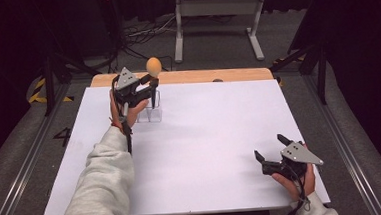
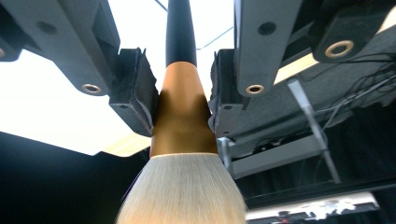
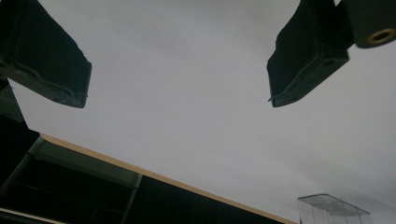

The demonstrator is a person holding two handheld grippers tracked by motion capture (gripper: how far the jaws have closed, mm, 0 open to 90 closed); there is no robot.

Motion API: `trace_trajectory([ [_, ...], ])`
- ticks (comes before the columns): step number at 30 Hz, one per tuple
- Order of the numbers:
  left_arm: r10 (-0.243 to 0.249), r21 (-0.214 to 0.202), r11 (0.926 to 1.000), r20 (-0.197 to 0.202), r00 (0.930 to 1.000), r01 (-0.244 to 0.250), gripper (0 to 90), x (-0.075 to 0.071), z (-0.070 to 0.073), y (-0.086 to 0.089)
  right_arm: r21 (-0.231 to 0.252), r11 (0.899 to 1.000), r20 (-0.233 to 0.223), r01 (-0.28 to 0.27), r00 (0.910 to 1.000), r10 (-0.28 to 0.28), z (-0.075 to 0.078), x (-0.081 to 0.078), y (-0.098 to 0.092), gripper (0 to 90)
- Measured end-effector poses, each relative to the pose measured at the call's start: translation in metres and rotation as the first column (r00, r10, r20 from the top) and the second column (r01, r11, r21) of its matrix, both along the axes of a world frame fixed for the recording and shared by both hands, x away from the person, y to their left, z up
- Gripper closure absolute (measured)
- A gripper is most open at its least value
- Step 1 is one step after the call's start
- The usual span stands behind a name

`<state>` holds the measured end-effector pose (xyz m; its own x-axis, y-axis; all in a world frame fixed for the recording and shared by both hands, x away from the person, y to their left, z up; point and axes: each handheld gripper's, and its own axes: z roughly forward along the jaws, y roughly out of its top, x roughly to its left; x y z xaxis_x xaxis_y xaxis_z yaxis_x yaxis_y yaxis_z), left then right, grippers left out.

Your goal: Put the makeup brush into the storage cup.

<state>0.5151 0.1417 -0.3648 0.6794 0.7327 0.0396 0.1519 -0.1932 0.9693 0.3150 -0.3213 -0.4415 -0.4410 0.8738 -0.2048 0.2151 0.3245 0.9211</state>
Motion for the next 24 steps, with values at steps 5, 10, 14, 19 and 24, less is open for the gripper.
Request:
trace_trajectory([
  [5, -0.002, 0.006, 1.0000, -0.013, 0.9999, 0.002, 62.9, -0.003, -0.007, -0.003, -0.002, 1.000, 0.000, -0.001, 1.0000, 0.001, 0.000, 0.000, 0.001, 7.1],
  [10, -0.005, 0.016, 0.9999, -0.012, 0.9999, 0.005, 62.9, -0.006, -0.010, -0.003, -0.003, 1.000, -0.003, -0.001, 1.0000, 0.001, 0.000, 0.000, 0.001, 7.2],
  [14, 0.005, 0.017, 0.9999, -0.021, 0.9998, -0.004, 62.9, -0.010, -0.014, -0.001, -0.005, 1.000, -0.001, -0.002, 1.0000, 0.002, 0.000, 0.000, 0.001, 7.2],
  [19, 0.006, 0.029, 0.9996, -0.030, 0.9995, -0.005, 62.9, -0.011, -0.018, 0.002, -0.005, 1.000, -0.001, -0.002, 1.0000, 0.002, 0.000, 0.000, 0.001, 7.2],
  [24, 0.013, 0.030, 0.9995, -0.039, 0.9992, -0.011, 62.9, -0.010, -0.021, 0.004, -0.004, 1.000, -0.003, -0.004, 1.0000, 0.004, 0.000, 0.000, 0.002, 7.2],
])
